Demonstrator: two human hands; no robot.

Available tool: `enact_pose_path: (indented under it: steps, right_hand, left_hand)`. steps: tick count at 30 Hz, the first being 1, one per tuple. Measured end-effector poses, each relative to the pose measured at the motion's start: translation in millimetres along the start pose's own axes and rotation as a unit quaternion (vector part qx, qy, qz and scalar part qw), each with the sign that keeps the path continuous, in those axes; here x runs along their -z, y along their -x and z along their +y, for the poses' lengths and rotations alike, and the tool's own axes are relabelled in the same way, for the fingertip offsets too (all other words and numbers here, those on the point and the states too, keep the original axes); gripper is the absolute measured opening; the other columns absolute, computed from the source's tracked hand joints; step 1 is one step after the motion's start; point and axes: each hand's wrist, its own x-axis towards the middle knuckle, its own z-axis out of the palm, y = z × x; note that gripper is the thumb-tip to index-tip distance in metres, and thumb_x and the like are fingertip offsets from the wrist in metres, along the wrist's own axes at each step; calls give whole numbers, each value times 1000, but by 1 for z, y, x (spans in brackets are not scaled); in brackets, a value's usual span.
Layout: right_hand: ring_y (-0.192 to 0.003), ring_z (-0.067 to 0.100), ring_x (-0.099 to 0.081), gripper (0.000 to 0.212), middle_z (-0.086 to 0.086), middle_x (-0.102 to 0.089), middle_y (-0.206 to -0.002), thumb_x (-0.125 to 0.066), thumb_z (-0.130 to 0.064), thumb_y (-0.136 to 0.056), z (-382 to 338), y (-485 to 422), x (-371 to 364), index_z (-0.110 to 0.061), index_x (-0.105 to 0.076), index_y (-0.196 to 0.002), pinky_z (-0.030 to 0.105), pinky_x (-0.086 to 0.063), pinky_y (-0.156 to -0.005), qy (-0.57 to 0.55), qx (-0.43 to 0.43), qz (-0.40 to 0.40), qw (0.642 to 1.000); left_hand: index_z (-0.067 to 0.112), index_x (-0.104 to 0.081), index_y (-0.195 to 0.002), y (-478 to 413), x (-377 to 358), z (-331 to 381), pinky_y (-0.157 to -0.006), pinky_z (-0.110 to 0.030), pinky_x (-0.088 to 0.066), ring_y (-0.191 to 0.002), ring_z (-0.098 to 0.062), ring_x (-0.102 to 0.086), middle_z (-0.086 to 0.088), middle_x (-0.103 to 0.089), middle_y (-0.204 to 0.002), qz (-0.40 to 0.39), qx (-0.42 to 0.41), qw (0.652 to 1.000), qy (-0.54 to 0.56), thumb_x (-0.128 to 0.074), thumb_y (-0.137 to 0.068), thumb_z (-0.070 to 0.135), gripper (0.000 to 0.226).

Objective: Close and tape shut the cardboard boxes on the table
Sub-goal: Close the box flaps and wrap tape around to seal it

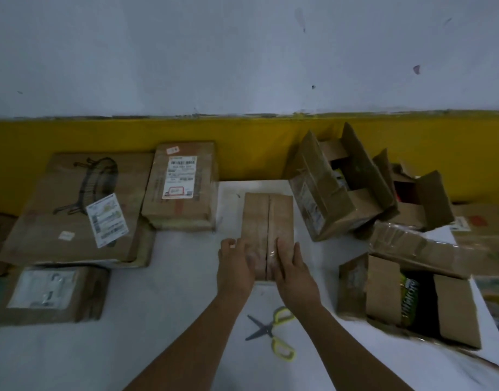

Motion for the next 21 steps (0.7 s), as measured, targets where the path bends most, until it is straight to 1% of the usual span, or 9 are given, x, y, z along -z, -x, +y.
enact_pose_path:
  steps: [2,3,5,6,9,12,16,19,21]
  right_hand:
    - [-130,32,-48,63,12,-3,-164,-28,-45,-104,0,0,-5,-41,13,-152,30,-48,-75,8,-11,-2,1000]
    - [-120,32,-56,63,13,-5,-164,-28,-45,-104,-1,0,-8,-42,13,-151,27,-45,-66,12,-15,-4,1000]
    - [-99,32,-67,62,13,-14,-162,-27,-44,-103,-4,0,-13,-41,9,-154,26,-43,-57,0,1,30,1000]
    - [-99,33,-67,62,11,-18,-159,-28,-43,-102,-3,-2,-16,-41,6,-155,27,-48,-56,-7,20,54,998]
    - [-121,33,-56,59,8,-18,-159,-29,-47,-102,-4,-4,-15,-46,1,-153,38,-56,-82,-10,25,26,999]
    - [-117,29,-58,59,13,-15,-160,-18,-53,-100,-5,-3,-15,-48,9,-152,35,-55,-80,29,-10,20,999]
    - [-138,33,-38,60,15,-3,-163,-22,-48,-103,-11,-3,-17,-45,11,-153,39,-49,-93,72,-33,31,996]
    - [-148,41,-11,61,23,5,-162,-19,-50,-103,-13,-4,-18,-41,16,-153,45,-32,-113,118,-49,25,992]
    - [-149,44,3,63,25,14,-160,-17,-50,-103,-18,-5,-13,-36,22,-151,49,-18,-119,164,-56,12,985]
  left_hand:
    - [16,-32,-150,-9,-1,-8,-91,-33,-48,-108,-27,-56,-12,-46,-126,-54,57,997,27,-57,-95,19,61]
    - [13,-23,-154,-13,-2,-11,-92,-32,-46,-111,-28,-56,-12,-48,-127,-83,70,994,21,-56,-97,22,67]
    - [9,-25,-154,-19,-6,-14,-97,-30,-42,-120,-28,-54,-13,-51,-134,-127,87,988,13,-51,-100,27,63]
    - [7,-26,-153,-21,-8,-14,-101,-29,-40,-125,-28,-51,-13,-49,-140,-142,108,984,28,-49,-101,29,61]
    - [1,-17,-153,-21,-16,-7,-106,-31,-34,-138,-30,-40,-17,-38,-153,-159,176,970,53,-39,-104,38,65]
    - [2,0,-155,-20,-24,-2,-108,-33,-33,-140,-30,-38,-16,-35,-155,-149,207,963,81,-35,-105,42,73]
    - [2,5,-155,-23,-28,-5,-107,-35,-35,-135,-31,-44,-18,-42,-150,-139,209,964,86,-36,-104,43,77]
    - [5,6,-155,-27,-32,-8,-104,-42,-39,-131,-36,-47,-22,-40,-149,-121,201,971,53,-35,-102,48,80]
    - [3,8,-154,-27,-29,-11,-107,-43,-39,-133,-37,-44,-24,-33,-152,-150,199,968,28,-33,-101,53,84]
